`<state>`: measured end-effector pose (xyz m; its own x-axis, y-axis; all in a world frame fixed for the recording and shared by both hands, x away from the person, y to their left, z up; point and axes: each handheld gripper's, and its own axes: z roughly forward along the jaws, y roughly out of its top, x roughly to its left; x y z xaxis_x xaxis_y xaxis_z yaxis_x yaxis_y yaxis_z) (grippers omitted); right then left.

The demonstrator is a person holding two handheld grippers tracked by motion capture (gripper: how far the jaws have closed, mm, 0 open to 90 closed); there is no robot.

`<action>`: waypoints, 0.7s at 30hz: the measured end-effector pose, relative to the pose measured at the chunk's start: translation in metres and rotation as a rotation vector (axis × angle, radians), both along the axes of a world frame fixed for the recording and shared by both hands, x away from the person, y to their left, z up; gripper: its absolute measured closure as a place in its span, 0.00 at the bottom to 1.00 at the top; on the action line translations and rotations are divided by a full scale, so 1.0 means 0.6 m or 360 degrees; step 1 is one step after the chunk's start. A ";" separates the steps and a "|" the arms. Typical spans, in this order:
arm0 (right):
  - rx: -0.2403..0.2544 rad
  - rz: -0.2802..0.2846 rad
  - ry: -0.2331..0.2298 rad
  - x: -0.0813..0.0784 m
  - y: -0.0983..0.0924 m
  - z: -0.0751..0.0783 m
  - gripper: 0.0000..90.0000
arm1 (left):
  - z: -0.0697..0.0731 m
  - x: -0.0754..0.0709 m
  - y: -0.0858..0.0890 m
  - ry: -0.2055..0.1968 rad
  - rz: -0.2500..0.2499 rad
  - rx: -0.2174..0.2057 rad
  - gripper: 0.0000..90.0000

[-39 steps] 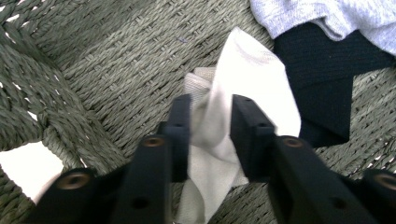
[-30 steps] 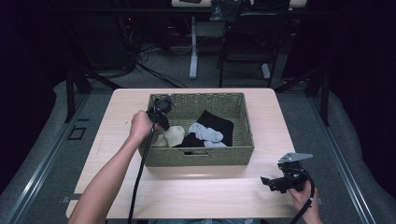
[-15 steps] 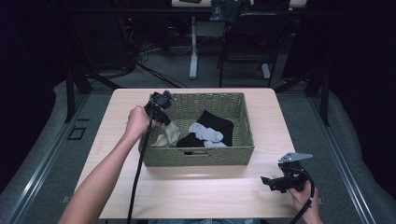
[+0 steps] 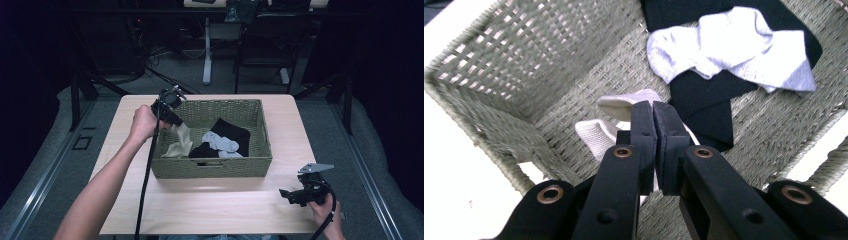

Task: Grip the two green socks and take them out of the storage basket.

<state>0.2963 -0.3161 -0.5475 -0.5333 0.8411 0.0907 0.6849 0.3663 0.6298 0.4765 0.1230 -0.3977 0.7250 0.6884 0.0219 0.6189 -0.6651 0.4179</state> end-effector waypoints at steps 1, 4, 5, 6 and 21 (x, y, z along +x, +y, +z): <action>-0.0001 -0.0003 0.0000 0.000 0.000 0.000 0.06 | 0.003 0.000 0.000 0.0000 0.0001 -0.0003 0.98; -0.0002 0.0000 -0.0002 0.000 0.001 0.000 0.06 | 0.015 -0.002 0.000 -0.0013 -0.0003 0.0002 0.98; -0.0005 -0.0003 -0.0004 0.000 0.001 0.000 0.06 | 0.020 -0.002 0.001 -0.0017 -0.0004 -0.0004 0.98; 0.0000 -0.0001 -0.0001 0.000 0.001 0.000 0.06 | 0.022 -0.002 0.002 -0.0026 -0.0008 -0.0002 0.98; -0.0012 0.0002 0.0004 0.000 0.001 0.000 0.06 | 0.092 -0.008 0.010 -0.0134 0.0000 -0.0022 0.98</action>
<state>0.2963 -0.3153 -0.5477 -0.5338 0.8412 0.0856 0.6861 0.3718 0.6253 0.4714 0.1287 -0.3426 0.7211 0.6889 0.0732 0.5811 -0.6590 0.4775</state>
